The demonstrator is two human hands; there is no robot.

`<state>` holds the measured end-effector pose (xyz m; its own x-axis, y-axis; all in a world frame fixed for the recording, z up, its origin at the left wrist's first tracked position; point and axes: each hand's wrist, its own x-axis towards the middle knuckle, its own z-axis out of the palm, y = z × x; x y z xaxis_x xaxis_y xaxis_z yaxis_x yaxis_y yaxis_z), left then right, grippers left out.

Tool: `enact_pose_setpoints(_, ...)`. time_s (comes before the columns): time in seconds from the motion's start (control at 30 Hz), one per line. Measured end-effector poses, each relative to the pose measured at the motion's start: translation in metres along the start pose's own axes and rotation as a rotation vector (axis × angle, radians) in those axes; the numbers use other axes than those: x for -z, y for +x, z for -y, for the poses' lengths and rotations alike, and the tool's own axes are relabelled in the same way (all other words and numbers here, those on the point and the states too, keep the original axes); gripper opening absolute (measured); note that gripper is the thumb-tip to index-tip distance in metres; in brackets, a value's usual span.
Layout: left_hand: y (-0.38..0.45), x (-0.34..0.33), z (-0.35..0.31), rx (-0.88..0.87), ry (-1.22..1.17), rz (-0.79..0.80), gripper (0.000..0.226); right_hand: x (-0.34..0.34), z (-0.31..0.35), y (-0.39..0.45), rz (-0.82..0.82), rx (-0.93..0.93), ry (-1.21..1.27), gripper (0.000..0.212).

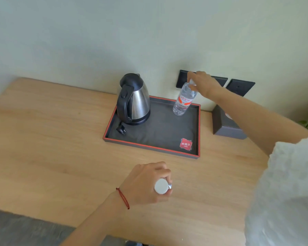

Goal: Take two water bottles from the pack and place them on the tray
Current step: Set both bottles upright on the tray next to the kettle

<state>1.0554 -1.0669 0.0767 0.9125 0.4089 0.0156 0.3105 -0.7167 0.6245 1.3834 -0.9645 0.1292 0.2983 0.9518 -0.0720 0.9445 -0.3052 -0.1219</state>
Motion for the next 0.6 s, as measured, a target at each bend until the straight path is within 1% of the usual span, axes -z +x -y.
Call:
enact_pose_setpoints(0.2,-0.001,-0.001,0.002,-0.012,-0.002,-0.019,0.020,0.004,-0.011,0.015,0.018,-0.021,-0.013,0.022)
enact_pose_setpoints(0.3,-0.002,-0.001,0.004,-0.018,-0.021,-0.010,0.024,0.004,-0.012,0.015,0.020,-0.029,-0.039,0.023)
enact_pose_setpoints(0.37,-0.005,0.003,0.007,-0.018,-0.084,0.038,0.030,0.003,-0.012,0.014,0.009,-0.035,-0.047,0.023)
enact_pose_setpoints(0.43,-0.009,0.008,0.012,-0.026,-0.209,0.069,0.034,0.003,-0.010,0.014,0.006,-0.030,-0.052,0.022)
enact_pose_setpoints(0.5,-0.011,0.010,0.016,-0.033,-0.290,0.059,0.033,0.003,-0.007,0.015,0.009,-0.015,-0.050,0.022)
enact_pose_setpoints(0.6,-0.011,0.008,0.014,-0.030,-0.289,0.024,0.031,0.000,-0.002,0.019,0.015,-0.004,-0.041,0.023)
